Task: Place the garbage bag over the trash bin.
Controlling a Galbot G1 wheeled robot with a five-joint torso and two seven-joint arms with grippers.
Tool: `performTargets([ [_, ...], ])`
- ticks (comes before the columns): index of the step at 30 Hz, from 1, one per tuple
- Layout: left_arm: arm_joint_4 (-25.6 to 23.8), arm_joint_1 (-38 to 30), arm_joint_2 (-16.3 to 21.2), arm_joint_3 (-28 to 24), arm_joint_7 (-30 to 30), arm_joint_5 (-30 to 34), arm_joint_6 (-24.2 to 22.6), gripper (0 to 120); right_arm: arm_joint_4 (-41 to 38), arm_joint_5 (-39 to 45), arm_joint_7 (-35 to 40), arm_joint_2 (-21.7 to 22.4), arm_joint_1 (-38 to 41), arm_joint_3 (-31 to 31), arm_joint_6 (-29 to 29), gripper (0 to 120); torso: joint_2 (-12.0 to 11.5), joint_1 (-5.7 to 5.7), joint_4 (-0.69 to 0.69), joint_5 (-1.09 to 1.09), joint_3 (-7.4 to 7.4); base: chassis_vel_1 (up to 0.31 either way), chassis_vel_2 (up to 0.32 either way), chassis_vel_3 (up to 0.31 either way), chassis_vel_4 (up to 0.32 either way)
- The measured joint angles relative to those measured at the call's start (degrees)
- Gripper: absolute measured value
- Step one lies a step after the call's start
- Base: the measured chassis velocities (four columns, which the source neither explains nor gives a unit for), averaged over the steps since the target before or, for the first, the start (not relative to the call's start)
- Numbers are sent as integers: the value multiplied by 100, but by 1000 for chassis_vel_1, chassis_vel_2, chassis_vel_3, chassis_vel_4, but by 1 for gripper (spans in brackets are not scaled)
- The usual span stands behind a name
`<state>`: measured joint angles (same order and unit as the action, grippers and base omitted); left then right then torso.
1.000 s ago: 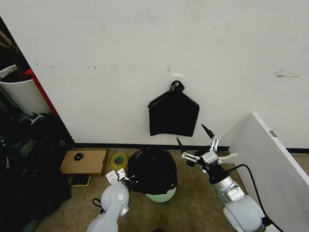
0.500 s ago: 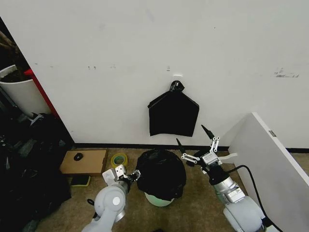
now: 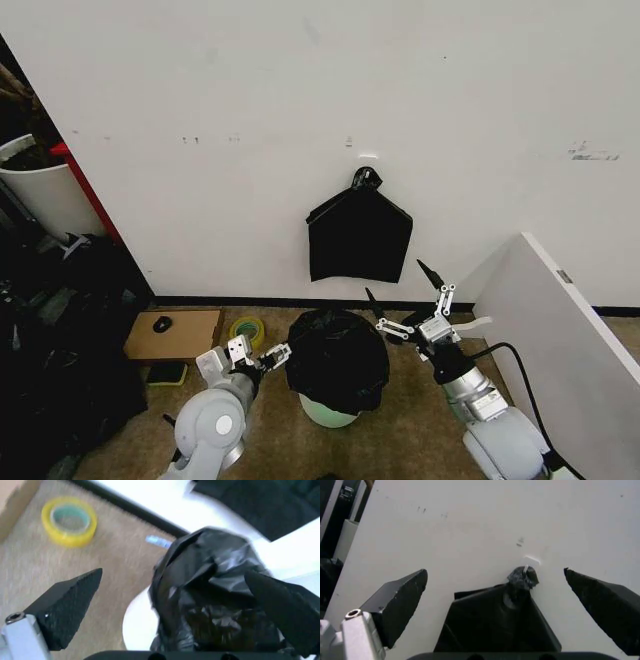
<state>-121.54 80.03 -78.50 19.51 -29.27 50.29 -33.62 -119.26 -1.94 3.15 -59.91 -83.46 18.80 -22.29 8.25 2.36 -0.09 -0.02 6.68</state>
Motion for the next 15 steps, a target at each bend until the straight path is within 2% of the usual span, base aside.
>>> performTargets([
  [2,-11,54,102,-10,361,-449,380,100,11,84,22,5,-9,0,29,100,0,0,0,-1,0,0,0,0,0],
  [4,1,69,132,-10,475,-618,564,100,13,109,27,7,-12,-1,41,100,0,0,0,-1,0,0,0,0,0],
  [5,102,104,180,-3,718,-1073,1137,100,14,186,39,14,-16,0,76,100,0,0,0,0,0,0,0,0,0],
  [6,272,139,197,31,979,-1663,1943,100,16,296,58,18,-18,1,122,100,0,0,0,-2,0,0,0,0,0],
  [9,471,177,174,157,1295,-2662,2979,100,33,468,102,12,-12,17,181,100,0,0,-1,-3,0,0,0,0,0],
  [10,544,225,123,259,1508,-3373,3642,100,64,589,137,-23,-8,67,222,100,0,0,2,0,0,0,0,0,0],
  [11,544,225,123,259,1508,-3373,3642,100,64,589,137,-23,-8,67,222,100,0,0,2,0,0,0,0,0,0],
  [12,547,267,82,297,1626,-3745,3973,100,94,659,151,-62,-11,117,240,100,0,0,2,0,0,0,0,0,0],
  [13,545,286,62,310,1678,-3880,4103,100,108,682,155,-79,-13,138,243,100,0,0,2,0,0,0,0,0,0],
  [15,351,616,-130,376,2071,-4540,4935,100,305,845,164,-242,-18,285,238,100,0,0,-2,-2,0,0,0,0,0],
])
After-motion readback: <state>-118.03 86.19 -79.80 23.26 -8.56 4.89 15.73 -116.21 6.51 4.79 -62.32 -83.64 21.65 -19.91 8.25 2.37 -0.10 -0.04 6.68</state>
